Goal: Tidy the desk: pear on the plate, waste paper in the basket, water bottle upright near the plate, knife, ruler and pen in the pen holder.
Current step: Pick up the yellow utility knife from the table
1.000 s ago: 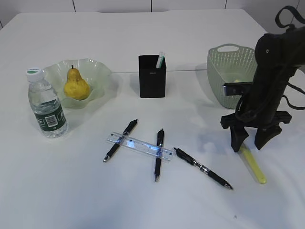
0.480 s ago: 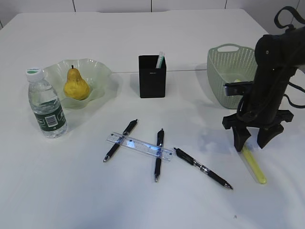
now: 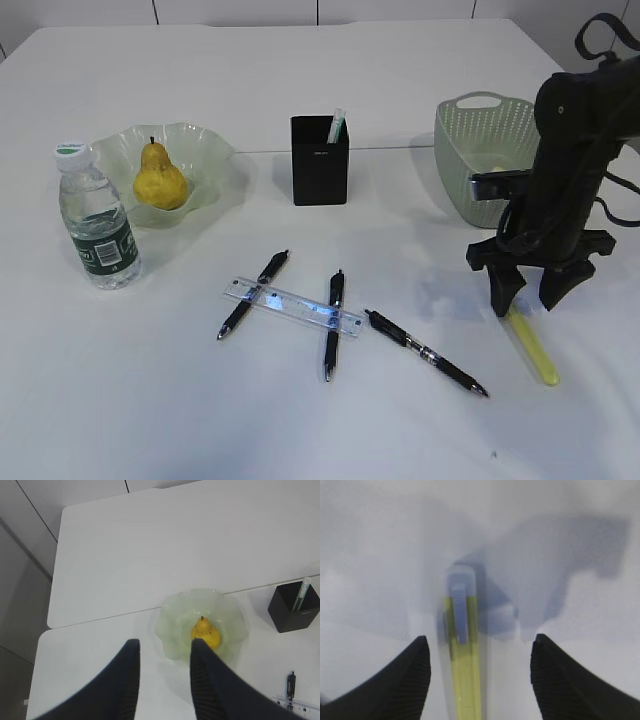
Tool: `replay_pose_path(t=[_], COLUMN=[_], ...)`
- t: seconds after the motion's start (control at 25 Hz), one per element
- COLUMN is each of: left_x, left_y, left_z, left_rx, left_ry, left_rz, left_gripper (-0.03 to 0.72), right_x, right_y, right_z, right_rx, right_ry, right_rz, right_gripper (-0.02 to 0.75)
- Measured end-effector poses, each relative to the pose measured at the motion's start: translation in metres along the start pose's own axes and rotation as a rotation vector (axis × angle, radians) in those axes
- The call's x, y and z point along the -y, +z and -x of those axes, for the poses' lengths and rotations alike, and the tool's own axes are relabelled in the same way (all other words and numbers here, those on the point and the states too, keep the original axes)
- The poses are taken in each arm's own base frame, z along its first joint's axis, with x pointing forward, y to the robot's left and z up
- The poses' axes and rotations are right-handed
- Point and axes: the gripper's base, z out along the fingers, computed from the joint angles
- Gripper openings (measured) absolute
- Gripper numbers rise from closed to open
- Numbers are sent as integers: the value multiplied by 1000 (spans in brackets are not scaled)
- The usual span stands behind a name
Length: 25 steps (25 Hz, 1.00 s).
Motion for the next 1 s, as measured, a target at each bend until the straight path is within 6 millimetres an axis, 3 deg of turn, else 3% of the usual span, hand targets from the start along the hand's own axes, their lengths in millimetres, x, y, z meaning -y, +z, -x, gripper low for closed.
replay_pose_path(t=[1.0], left_x=[0], left_y=[2], left_z=[0], left_rx=[-6], left_ry=[1], left_rz=[0], left_gripper=[237], right_x=[0], right_y=[9], right_z=[1], right_rx=[-15], right_ry=[23], right_rz=[-2], right_gripper=[496])
